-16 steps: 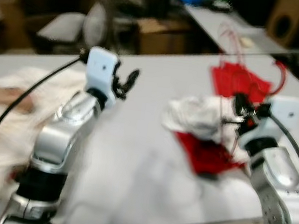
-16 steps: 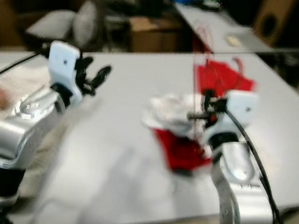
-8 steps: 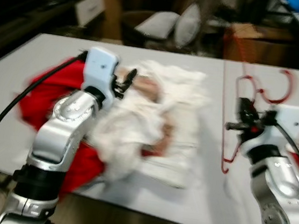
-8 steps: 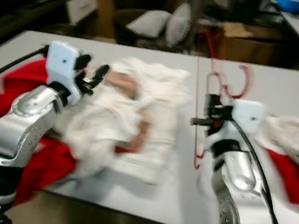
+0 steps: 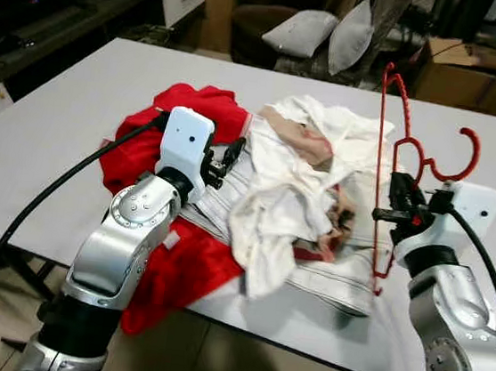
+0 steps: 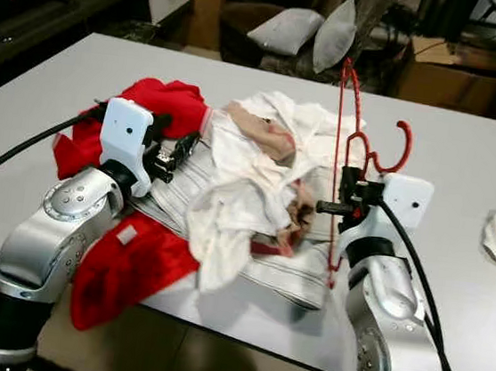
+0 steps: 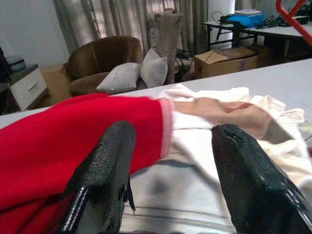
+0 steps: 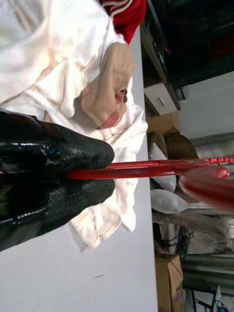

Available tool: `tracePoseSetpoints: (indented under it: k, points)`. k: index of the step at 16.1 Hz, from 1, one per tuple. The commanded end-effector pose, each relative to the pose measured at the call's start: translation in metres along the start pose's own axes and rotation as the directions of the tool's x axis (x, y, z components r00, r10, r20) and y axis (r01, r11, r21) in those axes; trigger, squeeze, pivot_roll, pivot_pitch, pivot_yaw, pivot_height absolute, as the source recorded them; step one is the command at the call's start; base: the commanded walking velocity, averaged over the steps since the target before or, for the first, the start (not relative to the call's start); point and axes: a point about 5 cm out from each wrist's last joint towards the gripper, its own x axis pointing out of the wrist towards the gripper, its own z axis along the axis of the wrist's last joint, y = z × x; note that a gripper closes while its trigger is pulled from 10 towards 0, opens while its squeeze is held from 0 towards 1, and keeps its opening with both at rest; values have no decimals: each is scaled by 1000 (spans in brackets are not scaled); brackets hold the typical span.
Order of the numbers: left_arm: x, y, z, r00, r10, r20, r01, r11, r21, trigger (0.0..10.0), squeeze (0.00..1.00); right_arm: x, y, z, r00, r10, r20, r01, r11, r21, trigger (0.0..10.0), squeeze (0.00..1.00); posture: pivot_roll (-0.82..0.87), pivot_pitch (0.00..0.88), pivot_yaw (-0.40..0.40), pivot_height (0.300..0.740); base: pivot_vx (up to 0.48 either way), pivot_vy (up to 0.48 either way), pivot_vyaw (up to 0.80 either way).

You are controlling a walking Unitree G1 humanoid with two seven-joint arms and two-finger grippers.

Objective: Hang hanger

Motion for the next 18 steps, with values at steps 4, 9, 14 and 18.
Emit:
tracePoseSetpoints:
  k: [4, 9, 14, 18]
  points:
    - [-8, 1, -7, 1000, 9, -1, -9, 1000, 21, 10000, 0, -3, -10, -3, 999, -33, -22, 32, 999, -36, 10000, 0, -8, 0, 57, 740, 0, 240, -556]
    - [-14, 4, -13, 999, 19, -26, -19, 1000, 2, 10000, 0, -9, -14, -7, 996, -74, -40, 74, 997, -10, 10000, 0, -4, 0, 50, 740, 0, 192, 0]
    - [-21, 7, -16, 1000, 13, -25, -11, 997, 78, 10000, 0, -12, -11, -11, 997, -78, -23, 77, 995, -57, 10000, 0, -5, 0, 52, 740, 0, 96, 0]
    - [-23, 6, -22, 998, 6, -56, -7, 1000, -8, 10000, 0, -15, -8, -16, 998, -46, -43, 44, 998, -41, 10000, 0, -7, 0, 55, 740, 0, -140, 0]
